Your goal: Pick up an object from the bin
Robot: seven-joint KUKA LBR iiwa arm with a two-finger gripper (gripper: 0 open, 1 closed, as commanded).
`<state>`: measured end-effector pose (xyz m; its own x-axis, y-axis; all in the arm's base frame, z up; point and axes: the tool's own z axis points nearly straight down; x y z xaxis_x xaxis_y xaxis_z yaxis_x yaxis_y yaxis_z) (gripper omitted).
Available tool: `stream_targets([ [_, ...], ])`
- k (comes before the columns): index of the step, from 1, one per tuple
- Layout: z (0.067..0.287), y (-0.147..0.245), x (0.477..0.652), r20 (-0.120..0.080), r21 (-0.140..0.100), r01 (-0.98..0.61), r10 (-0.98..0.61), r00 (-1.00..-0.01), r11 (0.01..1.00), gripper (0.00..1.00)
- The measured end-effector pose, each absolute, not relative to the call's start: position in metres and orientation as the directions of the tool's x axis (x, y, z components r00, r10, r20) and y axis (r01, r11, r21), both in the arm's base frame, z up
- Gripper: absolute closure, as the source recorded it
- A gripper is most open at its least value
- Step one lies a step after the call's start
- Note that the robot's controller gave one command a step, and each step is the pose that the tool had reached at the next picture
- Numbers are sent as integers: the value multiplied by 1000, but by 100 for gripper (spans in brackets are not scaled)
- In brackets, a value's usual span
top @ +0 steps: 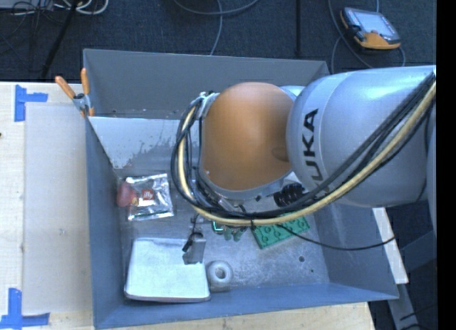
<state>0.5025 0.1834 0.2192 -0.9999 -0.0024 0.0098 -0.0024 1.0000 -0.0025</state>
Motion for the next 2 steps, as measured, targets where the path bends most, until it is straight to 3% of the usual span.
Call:
stream_targets([
  [1, 140, 157, 562, 4, -1, -252, -252, -968, 968, 0],
  [2, 87, 205, 614, 0, 2, -424, -424, -906, 906, 0],
])
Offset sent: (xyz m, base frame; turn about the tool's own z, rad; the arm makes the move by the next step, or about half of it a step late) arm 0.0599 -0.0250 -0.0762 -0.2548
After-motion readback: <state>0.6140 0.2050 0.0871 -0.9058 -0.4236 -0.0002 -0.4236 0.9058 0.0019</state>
